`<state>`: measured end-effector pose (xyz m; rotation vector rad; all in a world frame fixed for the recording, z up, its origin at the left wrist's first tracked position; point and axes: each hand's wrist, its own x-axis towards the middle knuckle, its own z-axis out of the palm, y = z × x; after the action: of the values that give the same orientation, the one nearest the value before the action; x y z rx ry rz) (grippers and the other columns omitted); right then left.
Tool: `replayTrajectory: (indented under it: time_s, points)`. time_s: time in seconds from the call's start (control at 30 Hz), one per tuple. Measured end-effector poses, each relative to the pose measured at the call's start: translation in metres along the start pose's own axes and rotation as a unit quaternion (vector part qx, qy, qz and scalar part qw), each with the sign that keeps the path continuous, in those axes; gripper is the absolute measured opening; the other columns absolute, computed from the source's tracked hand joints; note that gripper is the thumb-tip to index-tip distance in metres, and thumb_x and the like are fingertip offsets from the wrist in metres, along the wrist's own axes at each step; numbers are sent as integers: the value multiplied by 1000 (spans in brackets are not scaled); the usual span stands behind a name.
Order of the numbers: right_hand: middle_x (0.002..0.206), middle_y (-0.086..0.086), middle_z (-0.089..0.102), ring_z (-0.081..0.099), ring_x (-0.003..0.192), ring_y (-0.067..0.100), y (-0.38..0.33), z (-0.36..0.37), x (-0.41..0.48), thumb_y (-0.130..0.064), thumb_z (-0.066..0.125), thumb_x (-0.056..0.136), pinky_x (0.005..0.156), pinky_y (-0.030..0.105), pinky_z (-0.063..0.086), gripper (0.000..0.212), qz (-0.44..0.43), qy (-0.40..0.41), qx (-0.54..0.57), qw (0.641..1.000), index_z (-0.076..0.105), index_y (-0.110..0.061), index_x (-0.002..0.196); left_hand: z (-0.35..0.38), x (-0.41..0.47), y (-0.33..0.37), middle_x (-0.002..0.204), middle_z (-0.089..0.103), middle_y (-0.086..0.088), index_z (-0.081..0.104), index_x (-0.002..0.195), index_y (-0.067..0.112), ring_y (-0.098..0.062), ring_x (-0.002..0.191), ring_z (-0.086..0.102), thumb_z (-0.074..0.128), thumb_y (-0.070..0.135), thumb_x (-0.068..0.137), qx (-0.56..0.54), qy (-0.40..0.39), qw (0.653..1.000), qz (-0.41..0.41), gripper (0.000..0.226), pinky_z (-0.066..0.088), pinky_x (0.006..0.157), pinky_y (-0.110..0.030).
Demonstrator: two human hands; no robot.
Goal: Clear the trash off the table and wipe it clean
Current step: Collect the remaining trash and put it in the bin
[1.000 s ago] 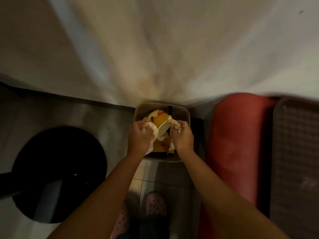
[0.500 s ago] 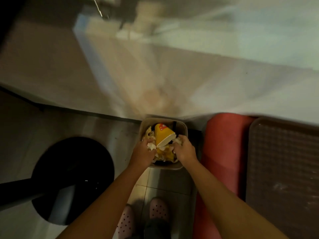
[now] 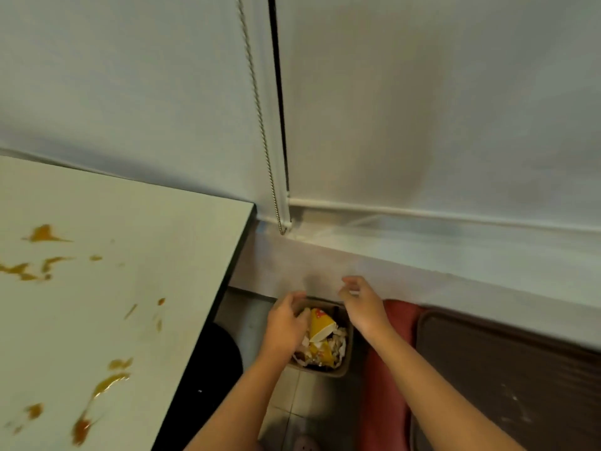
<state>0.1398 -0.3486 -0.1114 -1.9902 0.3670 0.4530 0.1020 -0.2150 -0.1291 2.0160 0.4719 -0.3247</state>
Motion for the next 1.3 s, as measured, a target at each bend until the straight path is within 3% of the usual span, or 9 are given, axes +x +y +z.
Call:
replayTrajectory:
  time_s: [0.13, 0.3, 0.4, 0.53, 0.7, 0.97, 1.1, 1.3]
  points:
    - [118, 6, 56, 51, 104, 17, -48, -23, -28, -17, 50, 94, 82, 22, 36, 27, -56, 8, 7, 998, 53, -11, 120, -33, -24, 53, 128, 51, -2, 50, 126, 13, -14, 110, 52, 53, 12, 92, -5, 24, 998, 56, 34, 43, 91, -23]
    - [106, -3, 52, 48, 93, 10, -91, -42, -59, -19, 50, 95, 62, 11, 35, 26, -128, 15, 7, 992, 54, -15, 120, -69, -55, 91, 128, 53, -1, 51, 126, 15, -9, 105, 51, 53, 12, 92, -28, 55, 992, 109, 34, 40, 87, -20]
    - [106, -4, 54, 53, 94, 13, -108, -42, -78, -21, 50, 94, 64, 10, 37, 23, -164, 1, 12, 986, 55, -18, 116, -95, -76, 96, 128, 53, 0, 52, 126, 18, -7, 105, 51, 54, 14, 91, -35, 70, 989, 124, 35, 40, 87, -19]
    - [105, 0, 56, 57, 99, 20, -121, -24, -106, -21, 51, 93, 79, 24, 44, 14, -199, -30, 13, 979, 55, -24, 106, -135, -110, 86, 126, 55, 0, 52, 126, 17, -6, 103, 51, 54, 14, 91, -33, 110, 984, 135, 35, 38, 84, -15]
    - [96, -4, 55, 57, 100, 23, -131, 22, -153, -18, 52, 93, 92, 37, 47, 11, -224, -87, 12, 971, 56, -24, 101, -184, -169, 52, 124, 56, 2, 54, 124, 18, -6, 98, 53, 52, 15, 92, -42, 167, 978, 115, 32, 40, 80, -12]
    - [89, -8, 58, 59, 95, 26, -130, 135, -268, -17, 55, 92, 89, 41, 47, 18, -263, -205, 10, 943, 57, -34, 86, -254, -306, -41, 115, 58, 6, 58, 117, 19, 1, 87, 54, 53, 13, 92, -87, 267, 957, 70, 26, 41, 73, -3]
    - [94, -5, 58, 61, 94, 24, -111, 193, -340, -20, 54, 92, 83, 38, 49, 16, -275, -280, -4, 920, 56, -35, 87, -277, -381, -98, 109, 58, 10, 59, 110, 23, 4, 85, 55, 54, 12, 91, -103, 321, 941, 34, 22, 42, 75, -5]
    - [95, -6, 59, 60, 95, 21, -82, 264, -437, -19, 53, 92, 88, 36, 50, 16, -281, -376, -35, 882, 58, -34, 90, -294, -479, -173, 108, 58, 11, 59, 111, 21, 0, 87, 55, 53, 12, 92, -136, 403, 904, -35, 22, 44, 70, -4]
